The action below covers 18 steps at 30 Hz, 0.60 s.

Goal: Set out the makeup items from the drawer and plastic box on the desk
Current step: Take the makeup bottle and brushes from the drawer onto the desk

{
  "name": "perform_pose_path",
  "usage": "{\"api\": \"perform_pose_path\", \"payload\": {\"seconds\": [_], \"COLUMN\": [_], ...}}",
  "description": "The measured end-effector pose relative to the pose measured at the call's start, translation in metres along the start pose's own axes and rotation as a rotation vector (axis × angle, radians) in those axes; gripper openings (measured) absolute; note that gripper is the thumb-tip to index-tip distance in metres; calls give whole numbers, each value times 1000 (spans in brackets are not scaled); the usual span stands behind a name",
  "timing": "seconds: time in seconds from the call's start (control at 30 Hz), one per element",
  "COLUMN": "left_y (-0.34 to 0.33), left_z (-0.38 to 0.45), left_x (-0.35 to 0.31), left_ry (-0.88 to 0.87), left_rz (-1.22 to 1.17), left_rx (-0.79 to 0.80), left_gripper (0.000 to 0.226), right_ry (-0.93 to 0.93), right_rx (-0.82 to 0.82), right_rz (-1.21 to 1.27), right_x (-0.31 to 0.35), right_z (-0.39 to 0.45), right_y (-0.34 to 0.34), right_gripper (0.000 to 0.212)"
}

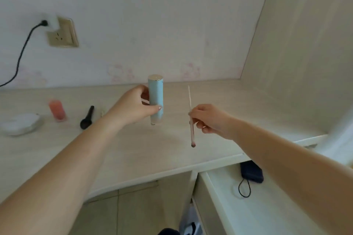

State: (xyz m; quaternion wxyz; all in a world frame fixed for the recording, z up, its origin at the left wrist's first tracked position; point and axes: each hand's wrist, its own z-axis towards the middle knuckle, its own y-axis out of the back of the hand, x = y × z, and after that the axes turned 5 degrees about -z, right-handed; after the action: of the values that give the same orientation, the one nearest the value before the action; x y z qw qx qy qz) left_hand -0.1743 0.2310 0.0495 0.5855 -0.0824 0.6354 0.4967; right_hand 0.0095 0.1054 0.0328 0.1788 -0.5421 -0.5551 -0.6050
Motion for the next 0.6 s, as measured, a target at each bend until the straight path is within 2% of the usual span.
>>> {"api": "perform_pose_path", "payload": {"seconds": [0.1, 0.3, 0.6], "left_y": [25, 52, 53], "left_z": [18, 50, 74], "left_x": [22, 38, 66], "left_ry": [40, 67, 156], "left_rz": [5, 43, 127], "left_rx": [-95, -174, -180], "left_gripper": [37, 40, 38], "right_ry": [-38, -53, -45], "right_rx": [-8, -20, -14], "right_rz": [19, 18, -62], "right_x": [11, 27, 50], "right_z": [38, 85, 128], "right_y": [-27, -57, -87], "right_gripper": [11, 14, 23]}}
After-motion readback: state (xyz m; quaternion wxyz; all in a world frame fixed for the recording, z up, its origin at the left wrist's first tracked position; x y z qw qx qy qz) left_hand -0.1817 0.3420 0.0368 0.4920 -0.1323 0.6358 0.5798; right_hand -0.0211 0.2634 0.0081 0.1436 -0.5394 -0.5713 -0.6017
